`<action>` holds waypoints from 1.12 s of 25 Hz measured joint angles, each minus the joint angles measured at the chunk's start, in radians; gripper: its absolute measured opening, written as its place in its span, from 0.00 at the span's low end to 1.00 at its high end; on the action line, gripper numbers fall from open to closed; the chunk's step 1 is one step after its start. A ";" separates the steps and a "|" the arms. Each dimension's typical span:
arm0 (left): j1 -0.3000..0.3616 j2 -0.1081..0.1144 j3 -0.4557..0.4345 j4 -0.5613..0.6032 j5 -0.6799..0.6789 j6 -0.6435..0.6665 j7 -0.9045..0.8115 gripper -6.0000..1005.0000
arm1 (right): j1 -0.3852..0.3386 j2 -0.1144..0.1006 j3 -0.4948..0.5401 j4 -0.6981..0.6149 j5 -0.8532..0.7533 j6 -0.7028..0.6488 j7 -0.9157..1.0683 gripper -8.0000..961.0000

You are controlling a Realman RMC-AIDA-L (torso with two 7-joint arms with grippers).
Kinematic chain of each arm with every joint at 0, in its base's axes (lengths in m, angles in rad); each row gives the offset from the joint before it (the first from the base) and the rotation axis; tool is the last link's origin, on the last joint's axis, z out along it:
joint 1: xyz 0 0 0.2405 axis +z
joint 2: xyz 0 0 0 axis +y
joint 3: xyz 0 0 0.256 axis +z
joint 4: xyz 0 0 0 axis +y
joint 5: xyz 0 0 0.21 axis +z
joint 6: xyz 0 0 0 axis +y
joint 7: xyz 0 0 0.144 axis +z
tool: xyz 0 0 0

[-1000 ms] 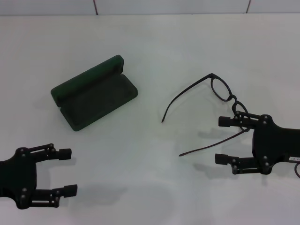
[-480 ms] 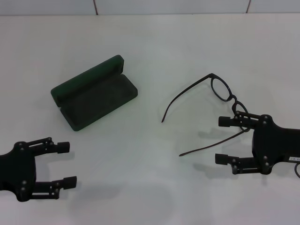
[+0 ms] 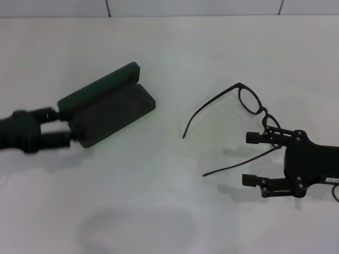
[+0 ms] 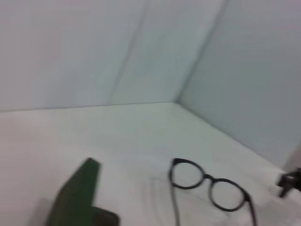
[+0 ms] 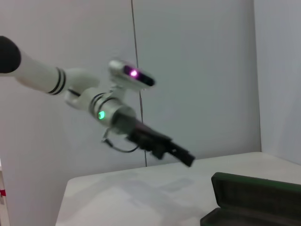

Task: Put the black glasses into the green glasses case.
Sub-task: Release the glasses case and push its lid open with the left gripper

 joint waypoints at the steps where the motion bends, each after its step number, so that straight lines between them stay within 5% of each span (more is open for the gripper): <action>1: -0.021 0.004 0.000 0.008 0.016 -0.021 -0.045 0.85 | 0.000 0.001 0.000 0.000 -0.001 0.000 0.000 0.88; 6: -0.141 0.020 0.002 0.072 0.141 -0.087 -0.194 0.84 | 0.000 0.006 0.000 0.000 -0.016 -0.001 0.000 0.88; 13: -0.281 0.010 0.034 0.207 0.330 -0.142 -0.309 0.84 | 0.005 0.014 0.000 0.000 -0.027 -0.001 0.000 0.88; 28: -0.423 -0.005 0.406 0.218 0.552 -0.316 -0.558 0.81 | 0.000 0.019 0.000 0.005 -0.039 0.002 0.001 0.88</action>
